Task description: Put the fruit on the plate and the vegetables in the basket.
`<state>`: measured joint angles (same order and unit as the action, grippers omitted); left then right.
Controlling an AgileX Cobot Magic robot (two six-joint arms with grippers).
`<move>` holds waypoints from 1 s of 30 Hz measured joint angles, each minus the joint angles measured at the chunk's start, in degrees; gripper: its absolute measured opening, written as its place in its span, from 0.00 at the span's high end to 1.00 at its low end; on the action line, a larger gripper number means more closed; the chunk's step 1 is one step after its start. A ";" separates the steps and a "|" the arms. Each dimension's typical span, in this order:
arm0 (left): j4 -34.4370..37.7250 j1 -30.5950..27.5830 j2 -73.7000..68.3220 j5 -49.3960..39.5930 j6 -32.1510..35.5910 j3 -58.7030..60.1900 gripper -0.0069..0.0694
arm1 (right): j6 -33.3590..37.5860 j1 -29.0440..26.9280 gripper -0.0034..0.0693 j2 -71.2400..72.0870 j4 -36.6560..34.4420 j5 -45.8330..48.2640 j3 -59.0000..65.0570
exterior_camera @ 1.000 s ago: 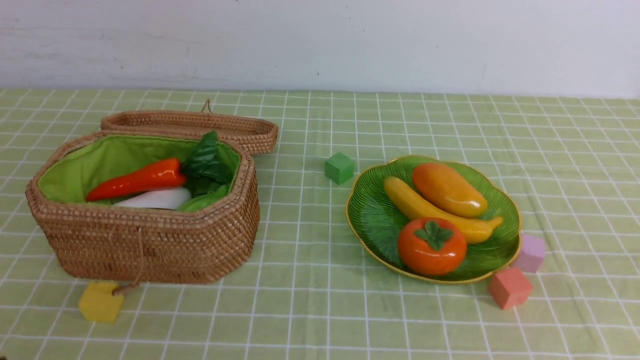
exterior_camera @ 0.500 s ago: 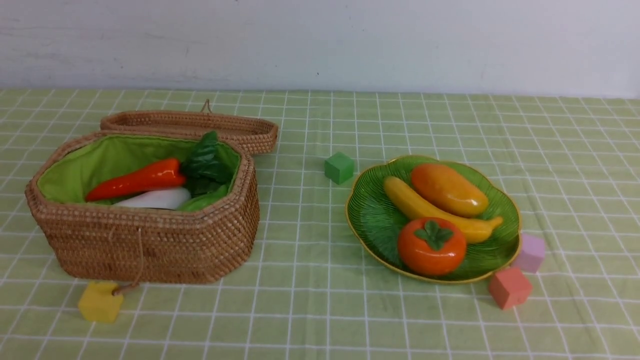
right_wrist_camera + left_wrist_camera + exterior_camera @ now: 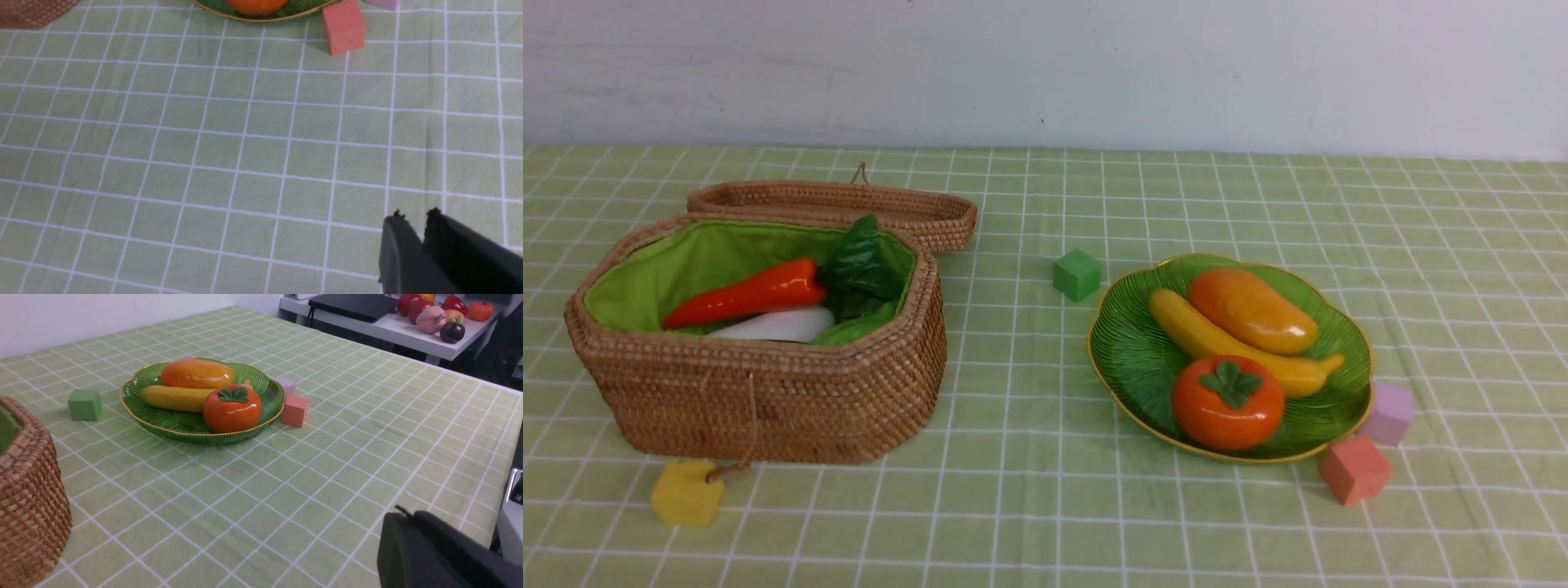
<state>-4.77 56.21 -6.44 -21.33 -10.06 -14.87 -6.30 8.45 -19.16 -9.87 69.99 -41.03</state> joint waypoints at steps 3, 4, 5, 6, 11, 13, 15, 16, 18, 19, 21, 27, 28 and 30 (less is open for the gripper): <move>0.00 0.00 0.00 -0.14 0.00 0.00 0.93 | 0.51 -0.76 0.82 1.07 2.38 -3.05 0.84; 0.00 0.00 0.00 -0.30 0.00 0.00 0.93 | 0.89 -1.40 0.84 2.09 3.38 -6.27 1.84; 0.00 0.00 0.00 -0.46 0.00 0.05 0.93 | 1.35 -2.08 0.87 3.29 3.85 -10.48 3.46; 0.00 0.00 0.00 -0.63 0.00 0.04 0.93 | 1.82 -2.55 0.88 4.17 3.92 -14.18 5.20; 0.00 0.00 0.00 -1.48 0.00 0.04 0.93 | 4.07 -4.45 0.98 13.82 4.54 -32.75 21.74; 0.00 0.00 0.00 -1.82 -0.08 0.11 0.93 | 4.07 -5.09 0.98 17.99 4.72 -37.83 29.49; 0.00 0.00 0.00 -2.22 -0.13 0.11 0.93 | 4.07 -5.54 0.98 19.34 4.72 -40.97 35.55; 0.00 0.00 0.00 -2.27 -0.13 0.11 0.93 | 4.07 -5.61 0.98 19.65 4.72 -42.35 38.44; 0.06 0.00 0.00 -2.63 -0.13 0.11 0.92 | 4.02 -5.79 0.98 19.73 4.41 -44.22 41.27; 0.06 0.00 0.00 -2.89 -0.13 0.11 0.92 | 4.02 -5.91 0.98 19.80 4.02 -45.03 41.43; 0.06 0.00 0.00 -3.35 -0.13 0.11 0.92 | 4.02 -6.11 0.98 19.80 3.58 -45.34 41.45; 0.06 0.00 0.00 -4.83 -0.13 0.11 0.92 | 4.02 -6.09 0.97 19.80 3.41 -45.64 41.51; 0.06 0.00 0.00 -5.15 -0.13 0.11 0.92 | 4.02 -6.09 0.97 19.80 3.29 -45.69 41.51; 0.06 0.00 0.00 -5.43 -0.13 0.11 0.92 | 4.02 -6.09 0.97 19.80 3.23 -45.82 41.58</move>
<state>-4.70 56.21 -6.44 -26.76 -10.20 -14.76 -2.28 2.36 0.63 -6.64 24.16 0.55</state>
